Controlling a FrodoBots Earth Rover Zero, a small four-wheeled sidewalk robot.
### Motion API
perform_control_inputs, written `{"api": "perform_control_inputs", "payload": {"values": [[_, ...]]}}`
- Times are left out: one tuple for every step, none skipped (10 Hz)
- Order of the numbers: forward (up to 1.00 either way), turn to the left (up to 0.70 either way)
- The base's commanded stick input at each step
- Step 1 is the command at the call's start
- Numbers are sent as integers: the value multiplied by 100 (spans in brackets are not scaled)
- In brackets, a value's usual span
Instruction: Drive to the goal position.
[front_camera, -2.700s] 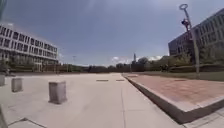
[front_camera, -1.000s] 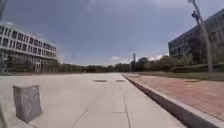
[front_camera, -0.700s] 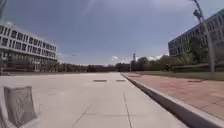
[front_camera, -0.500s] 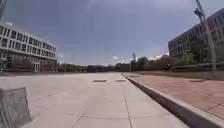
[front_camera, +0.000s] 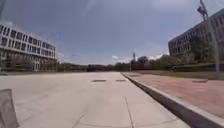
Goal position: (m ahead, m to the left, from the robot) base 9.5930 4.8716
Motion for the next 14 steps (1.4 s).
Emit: {"api": "perform_control_inputs", "payload": {"values": [[50,0],[50,0],[50,0],[50,0],[50,0],[50,0],[50,0],[50,0],[50,50],[50,50],[50,50],[50,50],[50,30],[50,4]]}}
